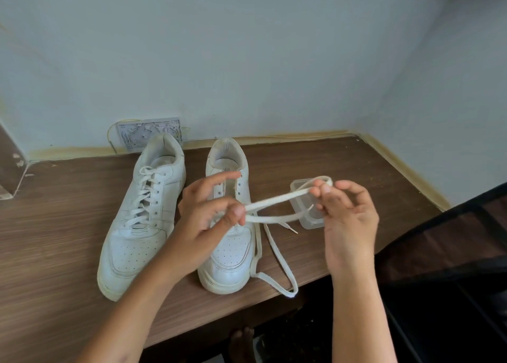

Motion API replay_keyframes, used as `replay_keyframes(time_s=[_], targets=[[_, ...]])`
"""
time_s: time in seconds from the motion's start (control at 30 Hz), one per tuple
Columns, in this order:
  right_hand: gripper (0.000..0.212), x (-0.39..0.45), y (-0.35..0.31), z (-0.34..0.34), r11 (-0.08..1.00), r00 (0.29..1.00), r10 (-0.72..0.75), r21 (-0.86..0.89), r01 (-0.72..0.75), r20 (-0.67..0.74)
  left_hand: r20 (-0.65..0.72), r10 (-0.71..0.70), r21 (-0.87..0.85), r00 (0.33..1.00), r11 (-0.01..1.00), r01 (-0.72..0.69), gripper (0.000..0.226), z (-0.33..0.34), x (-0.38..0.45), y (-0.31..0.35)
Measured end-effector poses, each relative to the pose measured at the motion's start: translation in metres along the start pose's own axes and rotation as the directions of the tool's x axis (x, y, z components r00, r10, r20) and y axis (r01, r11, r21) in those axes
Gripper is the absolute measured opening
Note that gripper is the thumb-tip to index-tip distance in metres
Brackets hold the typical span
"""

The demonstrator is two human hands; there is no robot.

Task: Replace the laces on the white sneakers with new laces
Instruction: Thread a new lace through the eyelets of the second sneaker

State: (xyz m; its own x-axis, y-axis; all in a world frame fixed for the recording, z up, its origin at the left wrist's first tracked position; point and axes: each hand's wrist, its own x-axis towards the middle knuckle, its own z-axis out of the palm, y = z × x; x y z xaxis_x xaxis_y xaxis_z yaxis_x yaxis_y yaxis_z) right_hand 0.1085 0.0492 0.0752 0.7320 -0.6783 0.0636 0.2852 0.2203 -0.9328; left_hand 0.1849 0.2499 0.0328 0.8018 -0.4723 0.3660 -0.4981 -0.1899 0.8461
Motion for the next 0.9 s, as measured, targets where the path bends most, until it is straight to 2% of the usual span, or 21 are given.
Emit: replay_keyframes(time_s=[0.07, 0.13, 0.2, 0.23, 0.27, 0.33, 0.4, 0.47, 0.53, 0.6, 0.7, 0.8, 0.9], targets=[[0.023, 0.003, 0.002, -0.006, 1.0, 0.985, 0.016, 0.024, -0.012, -0.174, -0.009, -0.044, -0.126, 0.999, 0.991, 0.043, 0.036, -0.011, 0.002, 0.001], [0.022, 0.006, 0.006, -0.009, 0.998, 0.964, 0.019, -0.056, -0.035, -0.265, -0.042, -0.058, -0.162, 0.997, 0.986, 0.051, 0.033, -0.018, 0.003, 0.0], [0.02, 0.007, 0.011, -0.011, 0.947, 0.964, -0.055, -0.319, -0.032, -0.259, -0.075, -0.044, -0.065, 0.996, 0.997, 0.039, 0.033, -0.019, 0.004, -0.004], [0.02, 0.006, 0.014, -0.009, 0.88, 0.968, -0.112, -0.475, -0.007, -0.223, -0.087, -0.027, 0.002, 0.996, 1.0, 0.028, 0.035, -0.018, 0.003, -0.006], [0.02, 0.004, 0.016, -0.006, 0.801, 0.972, -0.169, -0.598, 0.037, -0.165, -0.093, -0.006, 0.06, 0.996, 0.998, 0.012, 0.039, -0.017, 0.003, -0.008], [0.022, 0.0, 0.018, 0.003, 0.697, 0.977, -0.212, -0.699, 0.159, 0.011, -0.097, 0.048, 0.144, 0.994, 0.989, -0.034, 0.046, -0.013, 0.002, -0.01], [0.026, -0.003, 0.017, 0.012, 0.733, 0.958, -0.092, -0.633, 0.249, 0.271, -0.093, 0.086, 0.189, 0.992, 0.98, -0.068, 0.045, -0.01, 0.002, -0.013], [0.03, -0.007, 0.019, 0.022, 0.828, 0.847, 0.094, -0.513, 0.225, 0.523, -0.077, 0.105, 0.218, 0.992, 0.972, -0.086, 0.044, -0.008, 0.002, -0.015], [0.03, -0.011, 0.027, 0.029, 0.851, 0.761, 0.179, -0.486, 0.199, 0.624, -0.066, 0.129, 0.254, 0.989, 0.961, -0.109, 0.043, -0.007, 0.002, -0.018], [0.021, -0.013, 0.033, 0.032, 0.838, 0.764, 0.181, -0.504, 0.21, 0.619, -0.059, 0.141, 0.281, 0.988, 0.952, -0.119, 0.042, -0.009, 0.002, -0.02], [0.011, -0.008, 0.036, 0.029, 0.825, 0.844, 0.108, -0.521, 0.219, 0.526, -0.041, 0.125, 0.314, 0.991, 0.944, -0.106, 0.039, -0.014, 0.004, -0.024], [0.009, -0.003, 0.033, 0.022, 0.812, 0.92, 0.019, -0.543, 0.214, 0.391, -0.07, 0.112, 0.341, 0.991, 0.937, -0.082, 0.034, -0.023, 0.005, -0.03], [0.012, -0.002, 0.031, 0.018, 0.79, 0.95, -0.048, -0.57, 0.225, 0.309, -0.113, 0.148, 0.379, 0.983, 0.92, -0.095, 0.031, -0.029, 0.008, -0.034]])
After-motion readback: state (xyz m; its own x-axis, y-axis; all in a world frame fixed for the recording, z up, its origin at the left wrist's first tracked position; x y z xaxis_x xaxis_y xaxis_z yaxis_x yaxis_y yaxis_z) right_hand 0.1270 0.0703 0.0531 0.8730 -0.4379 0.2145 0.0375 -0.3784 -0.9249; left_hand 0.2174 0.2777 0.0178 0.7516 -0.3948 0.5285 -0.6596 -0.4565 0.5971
